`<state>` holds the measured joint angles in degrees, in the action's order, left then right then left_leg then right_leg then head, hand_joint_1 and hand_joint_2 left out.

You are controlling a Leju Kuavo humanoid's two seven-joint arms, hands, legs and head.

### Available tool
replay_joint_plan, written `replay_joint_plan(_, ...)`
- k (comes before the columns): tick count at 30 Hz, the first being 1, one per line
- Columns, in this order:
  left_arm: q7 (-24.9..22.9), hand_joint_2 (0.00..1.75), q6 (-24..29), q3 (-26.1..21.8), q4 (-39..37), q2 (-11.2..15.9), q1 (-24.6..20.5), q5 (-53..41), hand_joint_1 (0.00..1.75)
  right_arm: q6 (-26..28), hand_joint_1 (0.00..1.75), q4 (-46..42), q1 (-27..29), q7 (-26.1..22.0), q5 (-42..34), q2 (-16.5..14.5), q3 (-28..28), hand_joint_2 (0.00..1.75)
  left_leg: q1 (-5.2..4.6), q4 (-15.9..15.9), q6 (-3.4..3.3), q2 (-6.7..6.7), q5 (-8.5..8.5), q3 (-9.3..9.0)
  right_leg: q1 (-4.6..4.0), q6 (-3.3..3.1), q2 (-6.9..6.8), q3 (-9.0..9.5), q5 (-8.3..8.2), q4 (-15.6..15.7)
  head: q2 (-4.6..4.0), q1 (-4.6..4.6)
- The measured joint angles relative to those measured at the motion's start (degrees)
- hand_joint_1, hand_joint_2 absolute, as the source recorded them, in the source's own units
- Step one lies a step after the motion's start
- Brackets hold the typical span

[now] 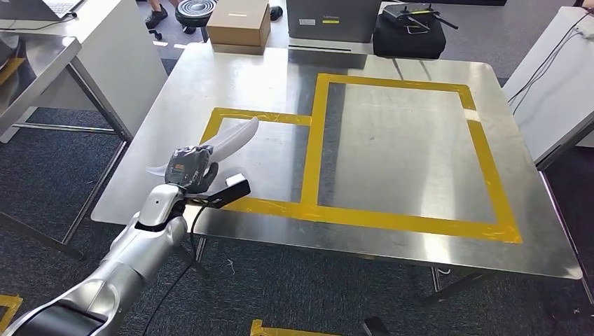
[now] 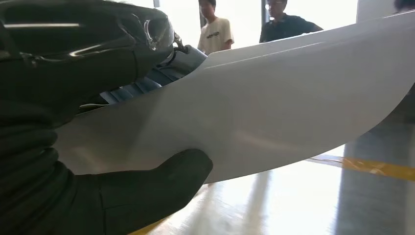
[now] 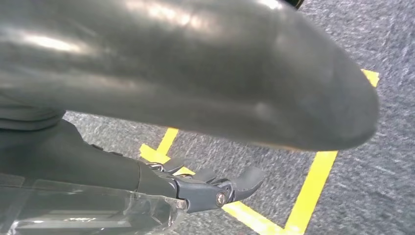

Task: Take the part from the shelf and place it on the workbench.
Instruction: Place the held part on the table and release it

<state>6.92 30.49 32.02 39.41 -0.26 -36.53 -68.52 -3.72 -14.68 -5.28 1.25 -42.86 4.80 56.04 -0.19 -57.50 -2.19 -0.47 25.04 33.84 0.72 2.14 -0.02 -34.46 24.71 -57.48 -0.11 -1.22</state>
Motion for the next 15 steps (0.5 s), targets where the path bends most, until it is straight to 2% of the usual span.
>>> replay_joint_plan(2,1.0,1.75,-0.28,1.5,-1.23,-1.27,-0.63,0.9,1.75,0.2,0.0,-0.09,0.14,-0.02,0.0,-0.01,0.03,0.0,0.1,-0.22,0.34,0.04,0.3,0.16,0.24,-0.62,0.08,0.01,-0.13,0.14,0.0,0.0)
replay_joint_plan(3,1.41,1.75,-0.42,2.2,-1.6,-1.84,-0.9,1.39,1.75,0.28,0.0,-0.14,0.17,-0.03,-0.02,-0.01,0.04,0.0,0.19,-1.13,0.63,0.08,1.03,0.58,0.44,-0.96,0.12,0.09,-0.16,0.23,0.0,-0.08)
replay_joint_plan(4,1.93,1.75,-0.59,2.94,-1.86,-2.33,-1.19,1.96,1.75,0.32,0.0,-0.19,0.2,-0.04,-0.03,0.0,0.04,0.0,0.31,-3.16,0.98,0.11,2.31,1.52,0.66,-1.25,0.15,0.17,-0.18,0.33,0.0,-0.14)
replay_joint_plan(5,2.51,1.75,-0.87,3.73,-1.99,-2.77,-1.42,2.61,1.75,0.35,0.0,-0.21,0.25,-0.08,-0.05,0.0,0.04,0.0,0.45,-6.47,1.32,0.14,4.07,3.09,0.73,-1.42,0.17,0.23,-0.14,0.35,0.0,-0.22)
replay_joint_plan(7,3.28,1.75,-1.7,5.53,-2.08,-3.63,-1.58,3.95,1.75,0.43,0.0,-0.22,0.46,-0.24,-0.09,0.0,0.05,0.0,0.71,-14.52,1.82,0.16,7.29,6.93,0.72,-1.6,0.16,0.27,-0.08,0.33,0.0,-0.28)
replay_joint_plan(8,3.43,1.75,-2.15,6.51,-2.08,-4.0,-1.5,4.5,1.75,0.5,0.0,-0.23,0.63,-0.37,-0.1,-0.01,0.06,0.0,0.79,-16.98,1.91,0.17,7.76,8.23,0.7,-1.61,0.17,0.3,-0.05,0.32,0.0,-0.28)
replay_joint_plan(9,3.48,1.75,-2.5,7.43,-2.08,-4.35,-1.42,4.95,1.75,0.59,0.0,-0.23,0.79,-0.51,-0.12,-0.02,0.07,0.0,0.82,-17.04,1.87,0.18,7.02,8.43,0.69,-1.62,0.2,0.38,-0.02,0.31,0.0,-0.28)
replay_joint_plan(10,3.49,1.75,-2.71,8.21,-2.07,-4.63,-1.4,5.23,1.75,0.68,0.0,-0.23,0.92,-0.64,-0.14,-0.03,0.08,0.0,0.83,-14.73,1.69,0.19,5.3,7.48,0.67,-1.63,0.27,0.5,0.01,0.31,0.0,-0.29)
replay_joint_plan(12,3.48,1.75,-2.84,9.23,-2.0,-5.05,-1.65,5.55,1.75,0.79,0.0,-0.26,1.0,-0.78,-0.16,-0.11,0.09,0.0,0.68,-6.5,0.98,0.19,1.26,3.58,0.49,-1.6,0.41,0.73,0.08,0.33,0.0,-0.26)
replay_joint_plan(13,3.47,1.75,-2.85,9.62,-1.95,-5.21,-1.86,5.73,1.75,0.81,0.0,-0.27,0.99,-0.81,-0.17,-0.17,0.1,0.0,0.54,-3.15,0.61,0.2,0.18,1.99,0.32,-1.53,0.46,0.72,0.11,0.32,0.0,-0.26)
replay_joint_plan(14,3.45,1.75,-2.86,10.02,-1.91,-5.35,-2.03,5.9,1.75,0.82,0.0,-0.28,0.99,-0.84,-0.18,-0.23,0.1,0.0,0.38,-1.18,0.32,0.22,-0.2,0.99,0.19,-1.4,0.47,0.63,0.1,0.33,0.0,-0.24)
replay_joint_plan(15,3.42,1.75,-2.87,10.39,-1.89,-5.44,-2.15,6.04,1.75,0.83,0.0,-0.3,1.04,-0.86,-0.18,-0.3,0.12,0.0,0.22,-0.49,0.12,0.22,0.0,0.63,0.12,-1.16,0.47,0.52,0.06,0.38,0.0,-0.22)
